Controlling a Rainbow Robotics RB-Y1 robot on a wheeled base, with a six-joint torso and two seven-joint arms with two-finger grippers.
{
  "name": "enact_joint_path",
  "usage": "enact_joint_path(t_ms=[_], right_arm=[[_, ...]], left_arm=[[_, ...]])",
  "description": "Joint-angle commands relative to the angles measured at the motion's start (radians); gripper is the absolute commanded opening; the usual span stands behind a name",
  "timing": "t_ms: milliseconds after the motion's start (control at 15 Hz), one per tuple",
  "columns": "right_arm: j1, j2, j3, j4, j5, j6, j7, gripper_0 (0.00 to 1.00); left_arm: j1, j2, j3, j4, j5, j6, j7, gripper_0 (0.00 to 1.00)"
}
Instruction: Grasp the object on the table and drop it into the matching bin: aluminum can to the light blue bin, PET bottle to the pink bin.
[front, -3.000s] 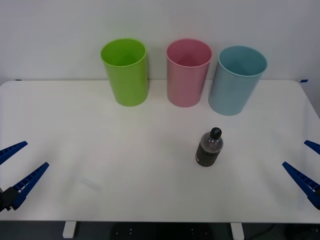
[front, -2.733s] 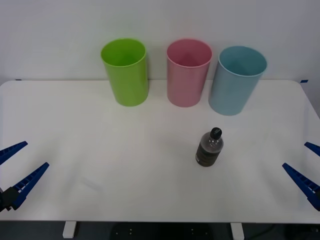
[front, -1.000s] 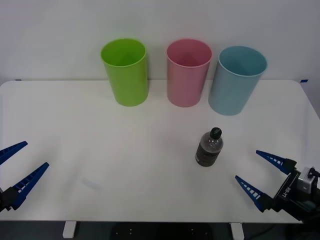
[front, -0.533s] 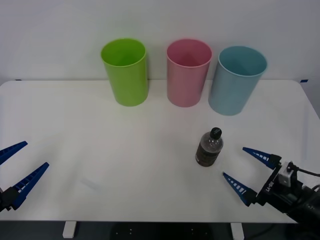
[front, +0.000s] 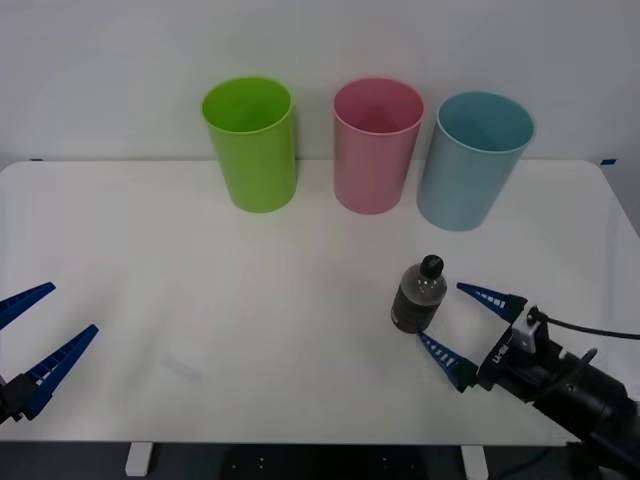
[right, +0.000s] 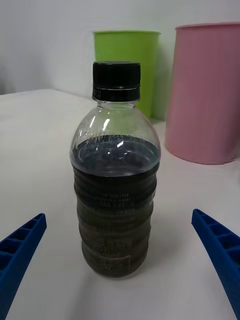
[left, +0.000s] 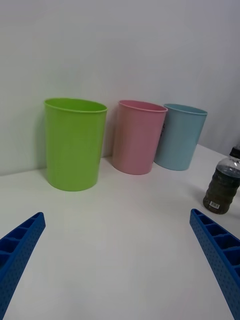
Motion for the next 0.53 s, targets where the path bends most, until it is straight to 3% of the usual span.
enact_joint_path(t_ms=[67,533], right_arm=[[-0.034,0.024,0.002,0.027,0.032,0.010,0.001,1.00],[-0.150,0.063,0.007,0.161,0.081,0.007,0.026,1.00]], left_arm=[[0.000,0.000,0.000,0.000,0.000,0.000,0.000,1.00],[0.000,0.000,0.000,0.000,0.000,0.000,0.000,1.00]])
